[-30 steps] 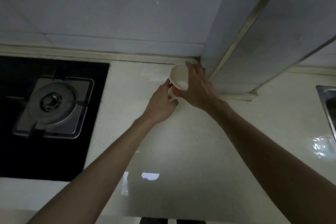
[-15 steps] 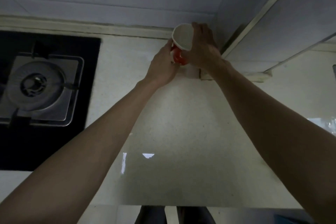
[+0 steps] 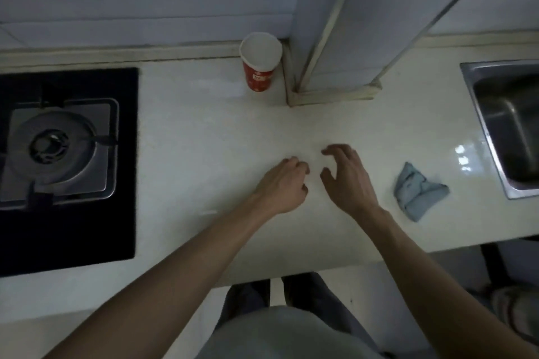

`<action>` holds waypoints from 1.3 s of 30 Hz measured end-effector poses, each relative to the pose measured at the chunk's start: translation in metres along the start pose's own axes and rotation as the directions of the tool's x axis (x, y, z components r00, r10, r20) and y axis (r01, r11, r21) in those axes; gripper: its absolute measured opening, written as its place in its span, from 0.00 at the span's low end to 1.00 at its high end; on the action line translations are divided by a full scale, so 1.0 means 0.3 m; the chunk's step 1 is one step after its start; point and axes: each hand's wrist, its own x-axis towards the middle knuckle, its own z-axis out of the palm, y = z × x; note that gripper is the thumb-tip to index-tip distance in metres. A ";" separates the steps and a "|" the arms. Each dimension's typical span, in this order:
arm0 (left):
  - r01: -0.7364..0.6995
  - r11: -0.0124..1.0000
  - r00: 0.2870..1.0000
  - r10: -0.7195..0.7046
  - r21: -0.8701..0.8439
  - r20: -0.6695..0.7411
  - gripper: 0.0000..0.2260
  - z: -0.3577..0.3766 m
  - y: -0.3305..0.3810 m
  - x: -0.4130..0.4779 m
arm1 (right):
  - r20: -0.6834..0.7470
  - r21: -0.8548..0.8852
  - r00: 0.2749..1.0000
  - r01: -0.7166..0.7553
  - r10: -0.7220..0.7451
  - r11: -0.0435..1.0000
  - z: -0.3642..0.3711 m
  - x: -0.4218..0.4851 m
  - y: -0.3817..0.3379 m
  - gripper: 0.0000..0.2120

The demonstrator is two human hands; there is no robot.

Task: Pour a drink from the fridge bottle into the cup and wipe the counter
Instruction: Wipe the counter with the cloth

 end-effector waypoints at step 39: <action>0.178 0.964 0.980 -0.192 0.196 0.055 0.23 0.780 0.860 0.056 | 0.382 -0.361 0.915 0.275 -0.128 0.891 -0.131 -0.259 0.820 0.36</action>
